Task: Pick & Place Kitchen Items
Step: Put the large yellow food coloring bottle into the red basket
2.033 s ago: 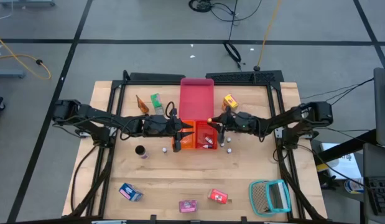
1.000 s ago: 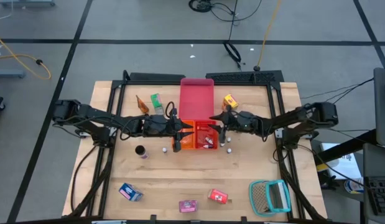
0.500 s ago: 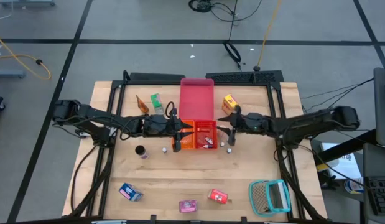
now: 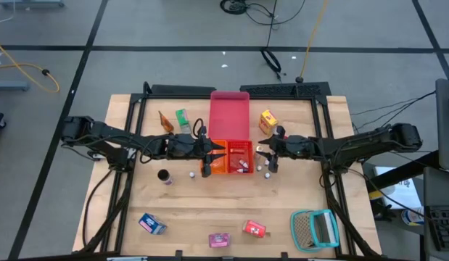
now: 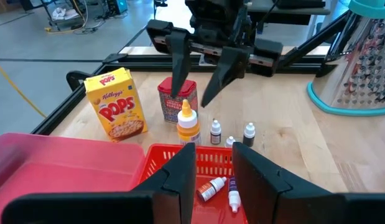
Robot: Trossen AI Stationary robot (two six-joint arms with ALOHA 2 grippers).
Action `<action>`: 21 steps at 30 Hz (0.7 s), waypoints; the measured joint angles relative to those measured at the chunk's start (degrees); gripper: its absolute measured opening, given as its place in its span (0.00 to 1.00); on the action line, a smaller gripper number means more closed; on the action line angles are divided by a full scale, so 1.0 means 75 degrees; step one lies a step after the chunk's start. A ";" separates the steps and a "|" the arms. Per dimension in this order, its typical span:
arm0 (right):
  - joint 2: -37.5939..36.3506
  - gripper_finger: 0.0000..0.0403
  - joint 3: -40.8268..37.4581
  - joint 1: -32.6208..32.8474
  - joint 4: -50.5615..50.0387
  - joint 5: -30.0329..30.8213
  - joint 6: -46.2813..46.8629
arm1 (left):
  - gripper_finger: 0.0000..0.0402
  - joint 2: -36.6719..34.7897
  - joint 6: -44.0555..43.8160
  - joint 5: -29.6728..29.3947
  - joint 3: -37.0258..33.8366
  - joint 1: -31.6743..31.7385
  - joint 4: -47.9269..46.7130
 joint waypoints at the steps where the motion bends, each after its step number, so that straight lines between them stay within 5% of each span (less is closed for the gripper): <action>1: 0.0000 0.47 0.0000 0.0000 -0.0024 0.0001 -0.0009 | 0.27 0.0000 -0.0003 0.0000 0.0000 0.0000 0.0003; 13: 0.0000 0.49 -0.0257 -0.0019 -0.0119 0.0185 0.0174 | 0.27 0.0000 -0.0014 0.0000 0.0000 0.0000 0.0000; 21: 0.0000 0.49 -0.1201 -0.0206 0.1609 0.0371 0.0409 | 0.27 0.0000 -0.0009 0.0000 0.0000 0.0001 0.0003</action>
